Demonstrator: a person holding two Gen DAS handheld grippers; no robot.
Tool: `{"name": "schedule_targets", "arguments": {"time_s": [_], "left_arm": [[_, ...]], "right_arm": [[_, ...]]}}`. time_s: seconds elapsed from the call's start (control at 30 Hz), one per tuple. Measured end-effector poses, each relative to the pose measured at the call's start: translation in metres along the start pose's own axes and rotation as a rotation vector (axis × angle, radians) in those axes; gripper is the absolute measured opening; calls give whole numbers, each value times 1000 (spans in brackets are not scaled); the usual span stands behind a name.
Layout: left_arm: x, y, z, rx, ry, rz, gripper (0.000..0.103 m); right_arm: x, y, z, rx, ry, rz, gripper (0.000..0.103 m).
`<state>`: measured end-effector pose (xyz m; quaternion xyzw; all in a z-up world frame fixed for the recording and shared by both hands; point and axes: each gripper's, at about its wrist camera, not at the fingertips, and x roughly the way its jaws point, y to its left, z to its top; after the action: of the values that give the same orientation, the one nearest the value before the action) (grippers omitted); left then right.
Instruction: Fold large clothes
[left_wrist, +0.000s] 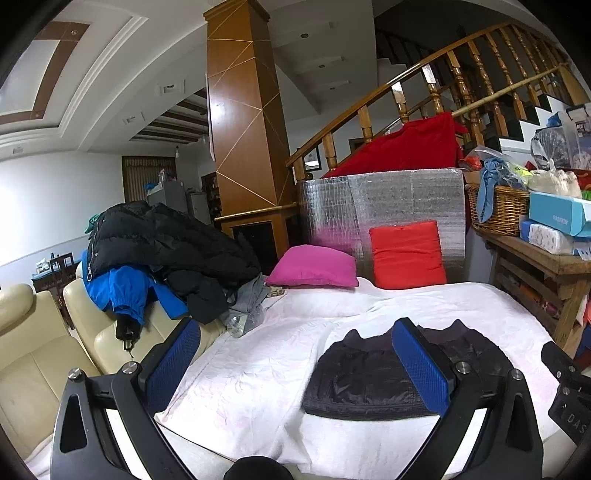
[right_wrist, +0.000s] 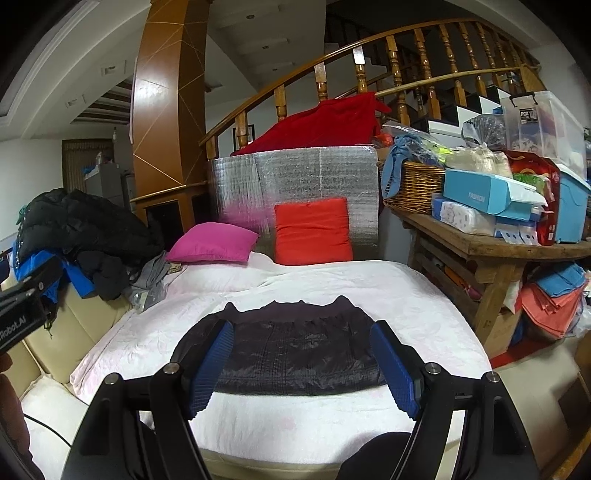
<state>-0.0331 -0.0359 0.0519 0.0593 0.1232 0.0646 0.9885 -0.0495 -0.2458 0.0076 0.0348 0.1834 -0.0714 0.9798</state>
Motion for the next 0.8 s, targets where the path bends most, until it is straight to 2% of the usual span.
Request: {"name": "schedule_targets", "arguments": {"time_s": [0.8], "left_arm": [[1,8,-5,-22,10,-3,103]], "right_arm": [[5,7,-4,-16,16,-15,80]]}}
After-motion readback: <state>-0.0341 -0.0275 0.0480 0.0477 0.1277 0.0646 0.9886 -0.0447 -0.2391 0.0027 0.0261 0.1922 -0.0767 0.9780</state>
